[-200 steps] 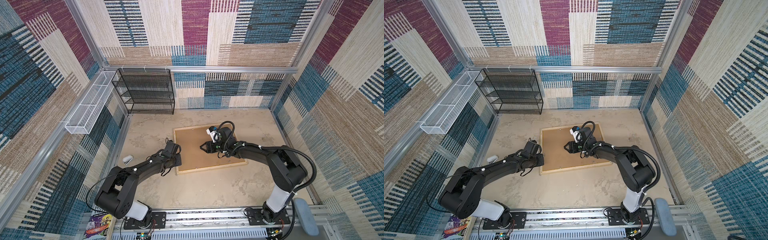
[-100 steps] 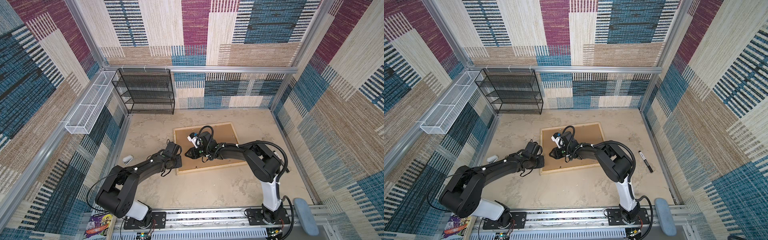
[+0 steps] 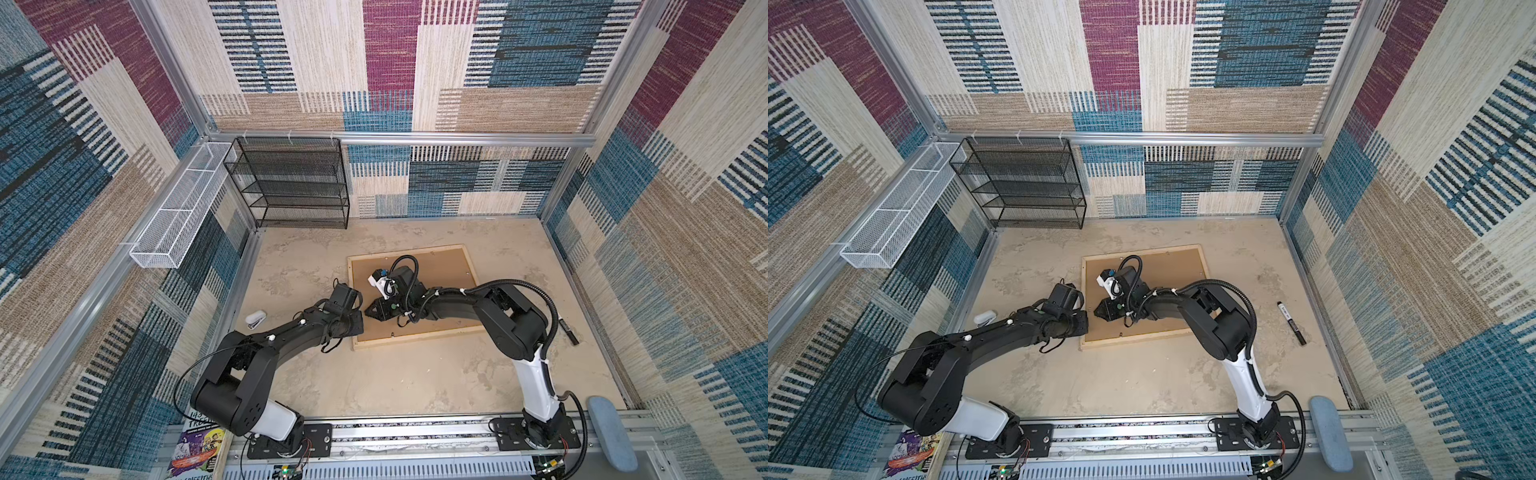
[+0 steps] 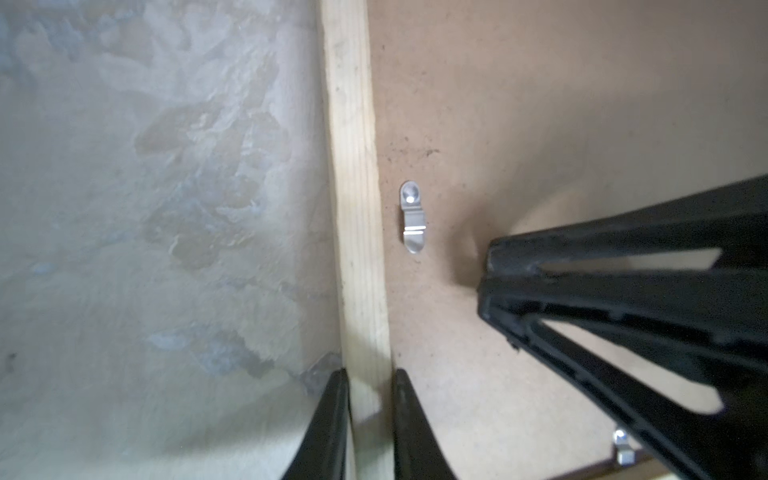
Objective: Put the photo into the frame
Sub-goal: 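Move the right gripper across to a metal tab beside the left gripper, then press the metal tab toward the frame edge with the right gripper tip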
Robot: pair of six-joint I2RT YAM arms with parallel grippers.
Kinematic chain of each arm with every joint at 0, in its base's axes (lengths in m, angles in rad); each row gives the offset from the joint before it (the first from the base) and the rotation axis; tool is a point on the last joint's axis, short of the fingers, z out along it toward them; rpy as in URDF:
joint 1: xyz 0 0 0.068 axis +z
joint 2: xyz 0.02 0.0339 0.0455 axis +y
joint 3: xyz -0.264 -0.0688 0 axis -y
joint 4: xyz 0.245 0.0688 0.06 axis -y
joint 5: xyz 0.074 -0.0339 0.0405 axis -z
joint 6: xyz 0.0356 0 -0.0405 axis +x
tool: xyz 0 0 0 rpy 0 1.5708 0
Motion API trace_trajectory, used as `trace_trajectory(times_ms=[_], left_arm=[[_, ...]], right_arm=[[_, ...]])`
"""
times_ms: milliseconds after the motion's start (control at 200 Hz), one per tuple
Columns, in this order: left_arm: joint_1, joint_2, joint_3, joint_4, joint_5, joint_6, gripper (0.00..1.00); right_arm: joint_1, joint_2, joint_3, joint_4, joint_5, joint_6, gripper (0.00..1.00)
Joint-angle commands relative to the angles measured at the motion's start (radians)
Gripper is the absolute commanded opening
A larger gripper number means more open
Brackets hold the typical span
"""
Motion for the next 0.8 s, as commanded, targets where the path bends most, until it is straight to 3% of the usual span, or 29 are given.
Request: trace_trajectory(times_ms=[0,125,350,796], left_arm=[[-0.001,0.023,-0.007,-0.007,0.036,0.066,0.1],[-0.001,0.028,-0.003,-0.009,0.049,0.068,0.08],[-0.001,0.018,-0.008,-0.009,0.063,0.056,0.08],[-0.001,0.033,0.002,-0.025,0.051,0.052,0.06]], right_arm=[[0.002,0.025,0.02,0.003,-0.02,0.013,0.2],[0.002,0.061,0.055,0.008,-0.037,0.023,0.19],[0.001,0.126,0.114,0.038,0.016,0.064,0.06],[0.002,0.079,0.049,0.055,0.004,0.059,0.04]])
